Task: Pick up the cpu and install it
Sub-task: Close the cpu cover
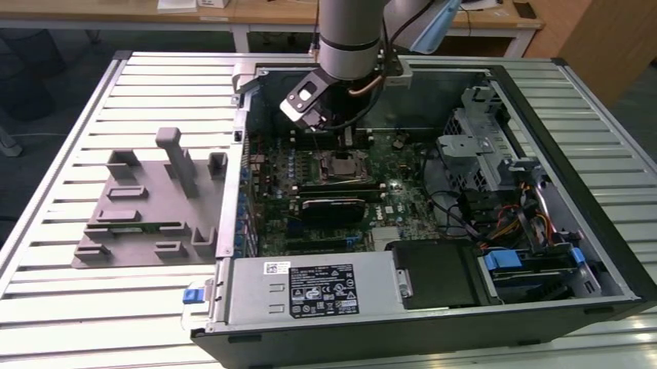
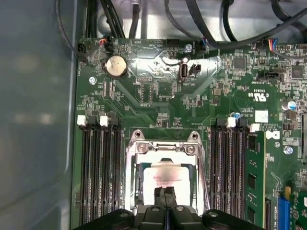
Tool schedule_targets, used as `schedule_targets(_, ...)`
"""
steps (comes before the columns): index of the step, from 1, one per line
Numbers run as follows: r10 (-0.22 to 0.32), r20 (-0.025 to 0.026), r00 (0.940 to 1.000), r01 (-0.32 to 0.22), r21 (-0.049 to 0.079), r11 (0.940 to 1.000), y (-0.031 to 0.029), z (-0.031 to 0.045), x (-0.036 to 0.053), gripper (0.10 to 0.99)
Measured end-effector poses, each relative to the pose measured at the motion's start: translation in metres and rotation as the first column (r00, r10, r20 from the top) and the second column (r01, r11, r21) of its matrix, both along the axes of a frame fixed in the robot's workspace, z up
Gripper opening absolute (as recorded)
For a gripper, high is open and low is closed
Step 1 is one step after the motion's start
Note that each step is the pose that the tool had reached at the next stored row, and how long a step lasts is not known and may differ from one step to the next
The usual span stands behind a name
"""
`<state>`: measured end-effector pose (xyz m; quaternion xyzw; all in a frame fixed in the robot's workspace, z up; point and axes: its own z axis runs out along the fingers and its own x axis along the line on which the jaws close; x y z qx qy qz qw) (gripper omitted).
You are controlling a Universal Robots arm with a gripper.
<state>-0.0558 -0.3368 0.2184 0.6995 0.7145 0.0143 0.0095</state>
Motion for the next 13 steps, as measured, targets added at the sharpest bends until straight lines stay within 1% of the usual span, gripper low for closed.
schedule_targets(4,0.006,0.0000,1.0000,-0.006,-0.001,1.0000,0.0000,0.0000,-0.0001,0.106)
schedule_targets(7,0.053,-0.0001,0.9986,-0.053,-0.001,0.9986,0.0000,0.0000,-0.0001,0.106)
schedule_targets(10,0.107,-0.0001,0.9943,-0.107,-0.001,0.9943,0.0000,0.0000,-0.0001,0.106)
schedule_targets(13,0.160,-0.0002,0.9871,-0.160,-0.002,0.9871,0.0000,0.0000,-0.0001,0.106)
